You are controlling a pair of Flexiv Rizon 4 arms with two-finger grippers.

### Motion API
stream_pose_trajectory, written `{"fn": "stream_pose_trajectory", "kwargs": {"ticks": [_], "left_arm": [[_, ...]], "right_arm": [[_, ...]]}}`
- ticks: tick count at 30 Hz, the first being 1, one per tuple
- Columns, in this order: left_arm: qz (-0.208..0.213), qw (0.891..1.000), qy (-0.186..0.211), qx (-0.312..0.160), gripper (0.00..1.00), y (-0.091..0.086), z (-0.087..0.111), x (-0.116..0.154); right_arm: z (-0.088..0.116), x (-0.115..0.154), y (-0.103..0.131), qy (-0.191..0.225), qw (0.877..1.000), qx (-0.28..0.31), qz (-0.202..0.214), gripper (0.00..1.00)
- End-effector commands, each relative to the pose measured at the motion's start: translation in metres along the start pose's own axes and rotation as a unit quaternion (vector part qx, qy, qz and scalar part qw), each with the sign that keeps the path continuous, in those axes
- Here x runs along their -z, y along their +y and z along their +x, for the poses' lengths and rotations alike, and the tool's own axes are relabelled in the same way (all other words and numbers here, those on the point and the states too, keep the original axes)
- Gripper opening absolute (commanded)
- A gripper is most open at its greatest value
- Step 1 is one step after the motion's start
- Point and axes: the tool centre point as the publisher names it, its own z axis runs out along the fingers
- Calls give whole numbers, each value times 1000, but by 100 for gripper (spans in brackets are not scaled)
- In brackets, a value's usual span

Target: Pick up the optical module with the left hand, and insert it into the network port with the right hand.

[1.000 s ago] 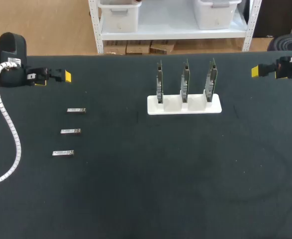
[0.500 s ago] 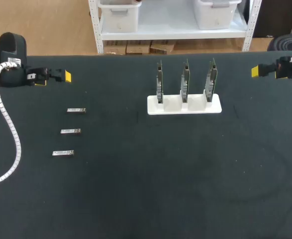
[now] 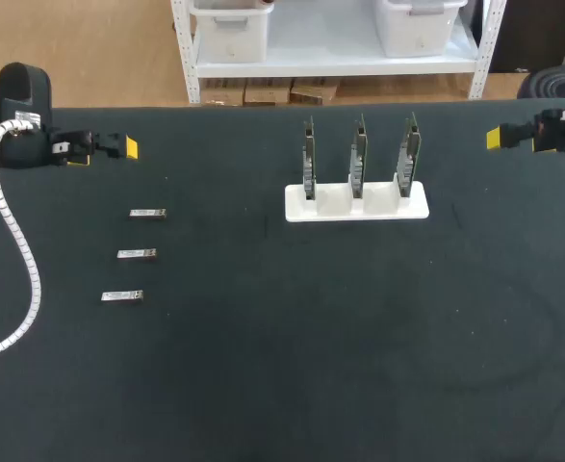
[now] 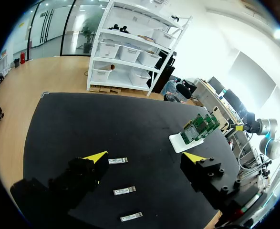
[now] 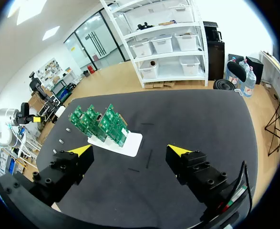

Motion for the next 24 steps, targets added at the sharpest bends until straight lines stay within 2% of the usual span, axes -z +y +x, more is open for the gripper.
{"fn": "stream_pose_trajectory", "kwargs": {"ticks": [1, 16, 20, 24], "left_arm": [[0, 1000, 0, 0, 100, 0, 0, 0], [4, 1000, -7, -8, 100, 1, -2, 1], [-2, 998, 2, -57, 100, 4, -1, -3], [-28, 994, 18, -106, 100, 12, 2, -10]], "right_arm": [[0, 0, 0, 0, 1000, 0, 0, 100], [0, 0, 0, 0, 1000, 0, 0, 100], [0, 0, 0, 0, 1000, 0, 0, 100], [0, 0, 0, 0, 1000, 0, 0, 100]]}}
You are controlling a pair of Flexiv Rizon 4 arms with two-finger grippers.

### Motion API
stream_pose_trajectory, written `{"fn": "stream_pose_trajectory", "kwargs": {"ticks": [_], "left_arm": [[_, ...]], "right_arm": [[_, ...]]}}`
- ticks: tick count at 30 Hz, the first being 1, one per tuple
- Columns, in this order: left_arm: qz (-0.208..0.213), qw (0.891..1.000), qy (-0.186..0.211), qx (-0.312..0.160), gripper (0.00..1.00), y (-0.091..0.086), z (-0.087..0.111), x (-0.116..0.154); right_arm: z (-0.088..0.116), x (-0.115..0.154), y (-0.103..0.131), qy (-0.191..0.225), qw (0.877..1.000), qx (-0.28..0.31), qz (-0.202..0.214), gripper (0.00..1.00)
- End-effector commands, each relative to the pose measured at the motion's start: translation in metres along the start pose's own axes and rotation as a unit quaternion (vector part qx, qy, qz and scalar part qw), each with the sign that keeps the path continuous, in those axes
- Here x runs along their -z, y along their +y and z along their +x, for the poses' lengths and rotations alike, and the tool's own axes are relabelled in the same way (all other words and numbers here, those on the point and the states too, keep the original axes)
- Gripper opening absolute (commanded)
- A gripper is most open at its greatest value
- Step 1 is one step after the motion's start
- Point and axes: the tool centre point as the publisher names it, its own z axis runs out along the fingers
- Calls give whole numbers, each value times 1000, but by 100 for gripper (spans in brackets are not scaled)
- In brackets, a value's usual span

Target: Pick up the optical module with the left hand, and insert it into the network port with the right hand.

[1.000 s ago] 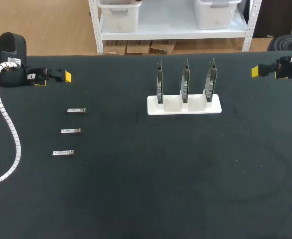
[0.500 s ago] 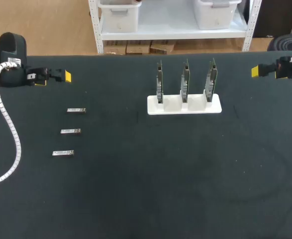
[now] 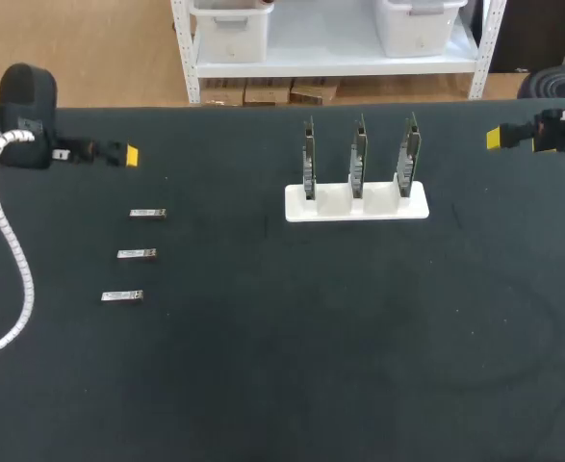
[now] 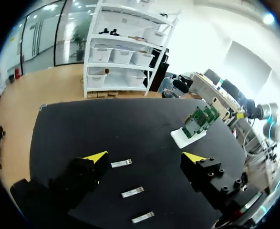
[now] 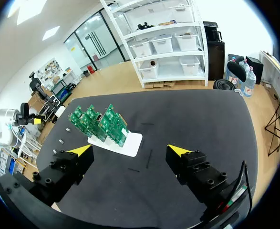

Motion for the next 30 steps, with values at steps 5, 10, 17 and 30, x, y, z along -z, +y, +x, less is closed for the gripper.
{"fn": "stream_pose_trajectory", "kwargs": {"ticks": [5, 10, 17, 30], "left_arm": [[-24, 995, 60, -77, 100, 16, 3, -18], [3, 983, 102, -150, 100, 22, 5, -23], [35, 959, 137, -247, 100, 34, 13, -32], [61, 948, 145, -275, 100, 53, 19, -43]], "right_arm": [[0, 0, 0, 0, 1000, 0, 0, 100], [0, 0, 0, 0, 1000, 0, 0, 100], [0, 0, 0, 0, 1000, 0, 0, 100], [0, 0, 0, 0, 1000, 0, 0, 100]]}}
